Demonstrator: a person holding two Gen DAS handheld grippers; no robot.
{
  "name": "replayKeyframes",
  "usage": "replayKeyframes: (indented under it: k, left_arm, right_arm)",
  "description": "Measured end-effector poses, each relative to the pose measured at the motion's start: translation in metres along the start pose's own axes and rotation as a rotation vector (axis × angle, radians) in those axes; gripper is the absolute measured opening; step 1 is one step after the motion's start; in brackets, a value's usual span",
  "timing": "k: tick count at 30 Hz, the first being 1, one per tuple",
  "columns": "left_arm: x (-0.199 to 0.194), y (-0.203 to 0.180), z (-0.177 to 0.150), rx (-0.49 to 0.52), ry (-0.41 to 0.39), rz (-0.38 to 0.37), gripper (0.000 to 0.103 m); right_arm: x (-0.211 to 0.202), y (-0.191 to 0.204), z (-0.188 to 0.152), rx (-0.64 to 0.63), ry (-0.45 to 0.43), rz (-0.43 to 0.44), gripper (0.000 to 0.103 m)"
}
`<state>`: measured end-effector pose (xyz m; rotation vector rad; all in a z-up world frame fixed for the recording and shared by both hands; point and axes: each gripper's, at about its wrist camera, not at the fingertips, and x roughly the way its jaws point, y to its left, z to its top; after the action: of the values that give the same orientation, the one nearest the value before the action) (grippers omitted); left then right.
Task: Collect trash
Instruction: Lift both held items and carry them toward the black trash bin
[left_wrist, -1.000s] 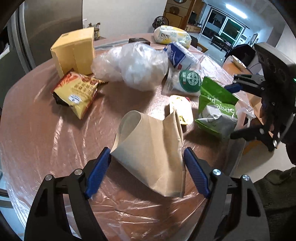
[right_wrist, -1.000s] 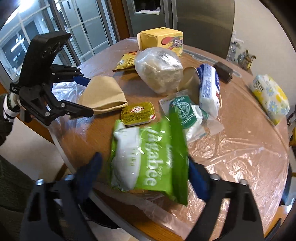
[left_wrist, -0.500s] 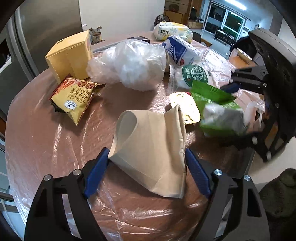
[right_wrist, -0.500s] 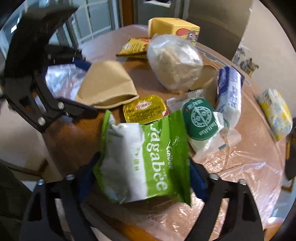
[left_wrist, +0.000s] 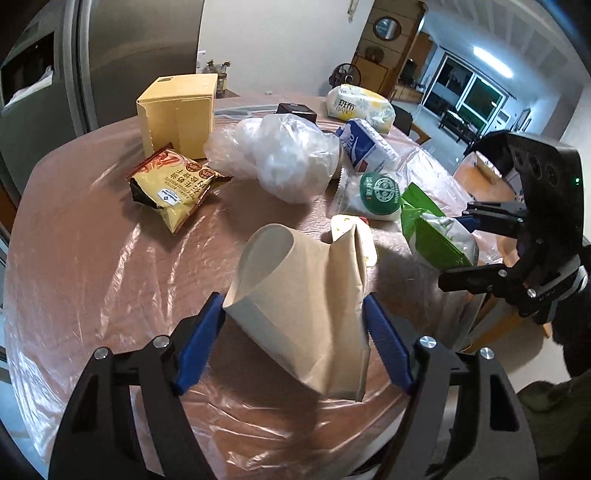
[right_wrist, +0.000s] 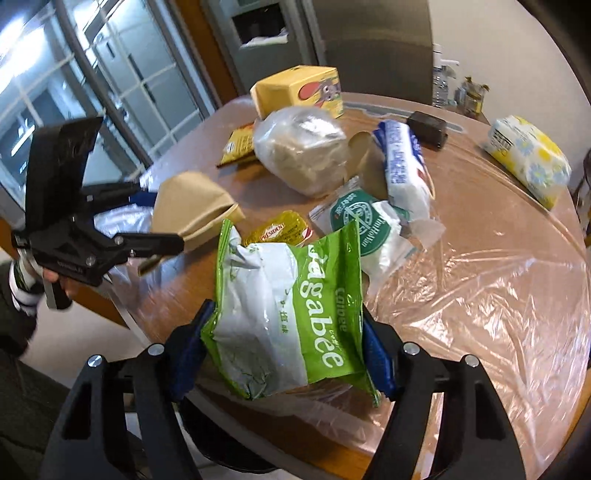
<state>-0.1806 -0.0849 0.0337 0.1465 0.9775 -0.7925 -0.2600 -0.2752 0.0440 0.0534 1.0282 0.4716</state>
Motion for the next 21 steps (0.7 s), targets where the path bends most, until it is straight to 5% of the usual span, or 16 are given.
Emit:
replayKeyframes:
  k: [21]
  left_arm:
    - [-0.052,-0.055,-0.034,-0.023,-0.081,0.066,0.077]
  right_arm:
    - [-0.053,0.019,-0.035,0.042,-0.063,0.070,0.071]
